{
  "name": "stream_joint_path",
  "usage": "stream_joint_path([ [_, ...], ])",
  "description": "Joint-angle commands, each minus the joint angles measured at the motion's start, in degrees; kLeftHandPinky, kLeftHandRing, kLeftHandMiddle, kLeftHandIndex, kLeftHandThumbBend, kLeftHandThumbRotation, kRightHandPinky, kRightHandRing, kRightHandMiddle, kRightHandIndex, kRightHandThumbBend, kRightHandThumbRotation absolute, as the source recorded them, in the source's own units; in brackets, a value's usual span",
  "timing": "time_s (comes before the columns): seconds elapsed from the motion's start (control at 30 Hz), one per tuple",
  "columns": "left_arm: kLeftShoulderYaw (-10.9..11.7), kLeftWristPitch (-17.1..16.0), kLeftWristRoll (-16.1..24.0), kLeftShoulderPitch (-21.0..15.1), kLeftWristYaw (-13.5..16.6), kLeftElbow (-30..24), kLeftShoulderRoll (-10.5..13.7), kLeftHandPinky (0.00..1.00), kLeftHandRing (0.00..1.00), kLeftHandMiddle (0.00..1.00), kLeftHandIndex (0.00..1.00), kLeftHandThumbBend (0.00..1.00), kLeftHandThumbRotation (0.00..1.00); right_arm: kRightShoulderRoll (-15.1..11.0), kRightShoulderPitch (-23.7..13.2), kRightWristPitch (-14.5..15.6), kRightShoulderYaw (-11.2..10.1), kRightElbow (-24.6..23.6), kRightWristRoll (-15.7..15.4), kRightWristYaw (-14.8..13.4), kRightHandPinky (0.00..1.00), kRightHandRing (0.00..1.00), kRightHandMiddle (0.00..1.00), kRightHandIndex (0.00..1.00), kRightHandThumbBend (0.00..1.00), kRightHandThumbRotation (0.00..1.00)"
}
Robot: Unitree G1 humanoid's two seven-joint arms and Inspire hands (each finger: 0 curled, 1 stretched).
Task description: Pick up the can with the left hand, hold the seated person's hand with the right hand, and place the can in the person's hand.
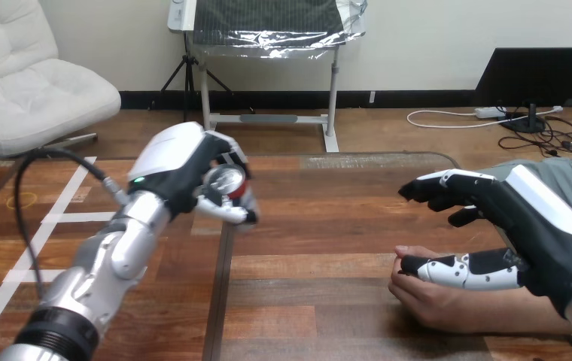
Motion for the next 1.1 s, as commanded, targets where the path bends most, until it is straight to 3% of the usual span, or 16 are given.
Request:
stream_joint_path([
  [0.0,2.1,0.8,-0.7,-2.5,-0.4,-6.7,-0.4,0.37,0.42,0.48,0.48,0.68,0.00,-2.4,-3.9,-0.9,-3.7,0.8,-0.2,-0.9,0.73,0.81,0.81,0.76,0.69,0.00],
  [0.33,2.0,2.3,-0.3,-1.6,-1.7,-10.3,-1.4,0.37,0.42,0.48,0.48,0.67,0.00,-6.7,-4.6,1.0,-4.6,2.2,-3.3,0.8,0.73,0.81,0.82,0.77,0.74,0.00],
  [0.7,1.9,3.3,-0.3,-1.0,-2.7,-13.2,-2.4,0.36,0.41,0.47,0.47,0.67,0.00,-11.9,-5.6,-0.1,-5.9,6.7,-3.8,2.6,0.71,0.81,0.83,0.78,0.80,0.00],
  [0.9,1.8,4.2,-0.1,-0.6,-3.1,-14.8,-2.9,0.36,0.41,0.47,0.47,0.67,0.00,-17.0,-6.5,2.1,-4.5,8.7,-7.5,5.9,0.70,0.82,0.85,0.80,0.81,0.00],
  [1.07,1.8,4.2,-0.3,-0.2,-3.2,-15.6,-3.2,0.36,0.41,0.47,0.47,0.67,0.00,-20.1,-7.4,0.9,-3.6,11.2,-9.1,8.3,0.70,0.83,0.86,0.81,0.82,0.00],
])
